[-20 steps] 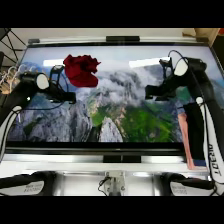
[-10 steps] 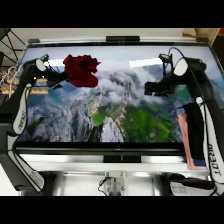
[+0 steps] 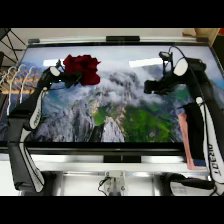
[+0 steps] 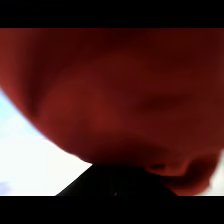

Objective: Fold the shirts.

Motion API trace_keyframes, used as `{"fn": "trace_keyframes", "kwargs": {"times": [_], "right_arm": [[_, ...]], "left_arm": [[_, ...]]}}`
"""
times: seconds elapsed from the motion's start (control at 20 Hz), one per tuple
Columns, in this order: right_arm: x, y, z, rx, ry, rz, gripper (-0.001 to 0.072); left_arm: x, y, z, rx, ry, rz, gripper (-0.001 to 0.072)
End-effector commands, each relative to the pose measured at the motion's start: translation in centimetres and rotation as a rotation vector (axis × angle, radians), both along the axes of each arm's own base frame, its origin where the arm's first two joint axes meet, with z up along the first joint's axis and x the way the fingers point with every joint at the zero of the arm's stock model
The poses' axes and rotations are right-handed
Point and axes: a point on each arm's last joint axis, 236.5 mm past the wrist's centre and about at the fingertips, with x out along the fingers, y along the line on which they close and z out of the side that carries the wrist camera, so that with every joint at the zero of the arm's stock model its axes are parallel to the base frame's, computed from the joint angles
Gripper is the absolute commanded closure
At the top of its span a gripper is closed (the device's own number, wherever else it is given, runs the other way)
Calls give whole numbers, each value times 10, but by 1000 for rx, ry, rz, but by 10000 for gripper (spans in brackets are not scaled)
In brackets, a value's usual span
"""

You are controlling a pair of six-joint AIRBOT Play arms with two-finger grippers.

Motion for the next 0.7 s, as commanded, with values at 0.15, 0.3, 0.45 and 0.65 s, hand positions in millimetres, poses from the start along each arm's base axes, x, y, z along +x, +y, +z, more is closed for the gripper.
{"fn": "trace_keyframes", "kwargs": {"times": [0.15, 0.3, 0.45, 0.65], "right_arm": [[-4, -1, 10, 1, -6, 2, 120], [-12, -12, 65, -22, -143, -4, 120], [-39, -45, 150, -112, -338, -46, 120], [-108, -66, 221, -103, -471, -120, 120]], "left_arm": [[-4, -19, 187, 169, -446, -246, 681], [-74, -41, 354, 262, -732, -338, 680], [-157, -52, 444, 355, -855, -369, 680], [-223, -99, 422, 287, -741, -458, 680]]}}
